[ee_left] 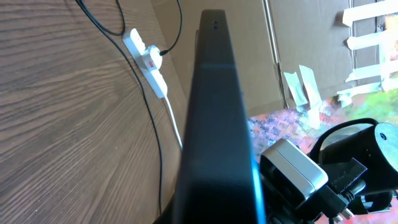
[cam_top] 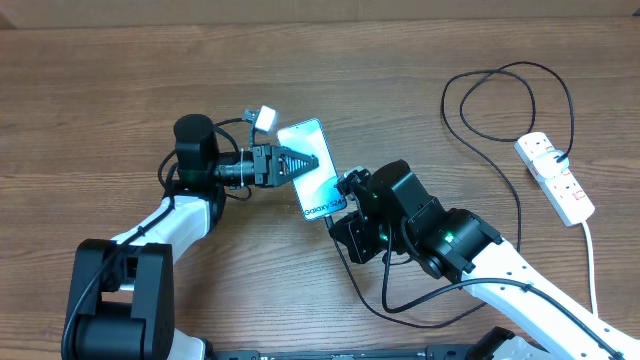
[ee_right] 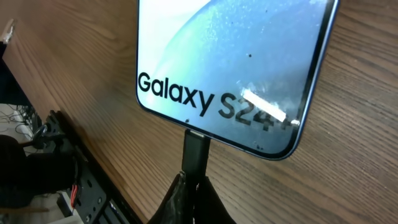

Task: Plug charger to phone and switch on socket
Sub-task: 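Open the right gripper off the inserted plug and back away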

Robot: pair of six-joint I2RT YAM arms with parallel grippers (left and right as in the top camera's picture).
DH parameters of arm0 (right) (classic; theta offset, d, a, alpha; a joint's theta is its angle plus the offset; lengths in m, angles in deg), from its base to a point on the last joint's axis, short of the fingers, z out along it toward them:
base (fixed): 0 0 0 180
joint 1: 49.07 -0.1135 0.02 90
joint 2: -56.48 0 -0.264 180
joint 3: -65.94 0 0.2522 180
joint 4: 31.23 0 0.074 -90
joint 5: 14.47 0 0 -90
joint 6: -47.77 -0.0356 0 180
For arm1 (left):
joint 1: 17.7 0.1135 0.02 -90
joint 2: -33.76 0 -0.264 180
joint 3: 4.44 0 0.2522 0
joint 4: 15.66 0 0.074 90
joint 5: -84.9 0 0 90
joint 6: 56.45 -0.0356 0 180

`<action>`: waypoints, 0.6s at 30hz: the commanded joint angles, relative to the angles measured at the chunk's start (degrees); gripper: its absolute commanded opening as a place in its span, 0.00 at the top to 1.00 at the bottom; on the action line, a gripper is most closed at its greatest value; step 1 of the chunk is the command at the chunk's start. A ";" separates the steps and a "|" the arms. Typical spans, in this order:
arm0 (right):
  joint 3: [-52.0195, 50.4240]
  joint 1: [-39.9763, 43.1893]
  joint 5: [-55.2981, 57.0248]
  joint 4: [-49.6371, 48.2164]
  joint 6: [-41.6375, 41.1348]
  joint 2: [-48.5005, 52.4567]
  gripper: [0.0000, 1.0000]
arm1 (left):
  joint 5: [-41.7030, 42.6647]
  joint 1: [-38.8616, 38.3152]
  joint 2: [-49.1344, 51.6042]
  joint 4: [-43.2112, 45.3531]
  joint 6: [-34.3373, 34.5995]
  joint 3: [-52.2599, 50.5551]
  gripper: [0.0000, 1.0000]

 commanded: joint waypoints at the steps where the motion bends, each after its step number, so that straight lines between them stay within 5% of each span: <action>1: 1.99 -0.24 0.81 -3.23 0.35 0.11 0.96 | 3.80 -0.87 0.02 0.20 -1.75 0.79 0.96; 4: 1.99 -0.24 0.81 -2.54 0.11 0.11 0.93 | 3.74 -0.87 0.02 0.22 -1.75 0.79 0.96; 9: 1.99 -0.24 0.79 1.03 0.11 0.11 0.72 | 2.45 -0.87 0.02 0.20 -1.73 0.79 0.96; 18: 1.99 -0.24 0.35 3.23 -0.11 0.11 0.66 | -4.37 -0.90 0.02 -1.99 -1.09 0.79 0.96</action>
